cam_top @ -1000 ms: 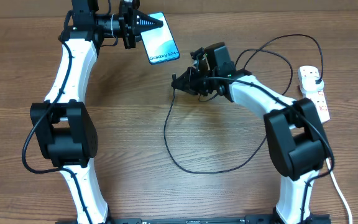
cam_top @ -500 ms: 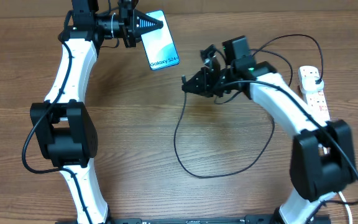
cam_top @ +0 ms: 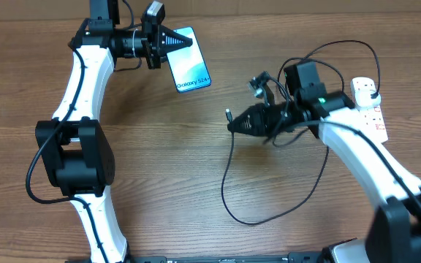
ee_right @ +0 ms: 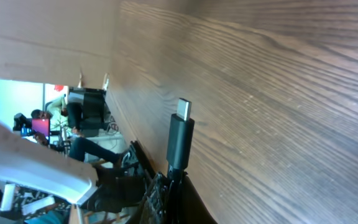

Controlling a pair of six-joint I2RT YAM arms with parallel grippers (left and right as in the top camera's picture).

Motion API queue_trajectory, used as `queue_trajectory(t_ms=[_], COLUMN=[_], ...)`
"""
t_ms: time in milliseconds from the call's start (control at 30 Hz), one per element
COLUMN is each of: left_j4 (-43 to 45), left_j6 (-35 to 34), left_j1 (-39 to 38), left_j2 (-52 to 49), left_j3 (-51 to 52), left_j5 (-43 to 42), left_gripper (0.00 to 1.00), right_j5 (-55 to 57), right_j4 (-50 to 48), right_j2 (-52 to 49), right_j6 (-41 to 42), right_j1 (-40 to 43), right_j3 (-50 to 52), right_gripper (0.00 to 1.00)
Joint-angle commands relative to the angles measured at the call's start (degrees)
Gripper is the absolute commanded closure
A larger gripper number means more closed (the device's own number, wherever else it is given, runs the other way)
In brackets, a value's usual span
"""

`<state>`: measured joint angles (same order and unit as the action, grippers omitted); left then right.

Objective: Plug charger to phone and switch on socket
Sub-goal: 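Lift the plug with the right gripper toward the phone's bottom edge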

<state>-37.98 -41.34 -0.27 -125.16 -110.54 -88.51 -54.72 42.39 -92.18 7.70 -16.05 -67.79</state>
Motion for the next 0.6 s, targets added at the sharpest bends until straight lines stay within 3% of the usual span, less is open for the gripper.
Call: queue_trajectory(t_ms=[0, 267, 567], left_j4=[-4.90, -16.92, -17.27], left_j6=[11.06, 25.62, 26.10], left_j1=[-0.07, -2.40, -6.84], left_j2=[0.35, 0.35, 0.35], left_j3=[-1.09, -1.09, -1.09], left_j5=[-2.19, -2.16, -2.10], left_gripper=[0.96, 0.96, 0.96], right_j5=[-2.16, -8.41, -8.37], right_j4=[-1.79, -2.99, -9.64], right_j2=[7.56, 11.23, 11.23], right_j6=[-1.79, -1.51, 7.06], right_j1=[-0.11, -2.36, -4.57], right_j3=[3.89, 7.45, 7.45], right_gripper=[0.96, 0.96, 0.96])
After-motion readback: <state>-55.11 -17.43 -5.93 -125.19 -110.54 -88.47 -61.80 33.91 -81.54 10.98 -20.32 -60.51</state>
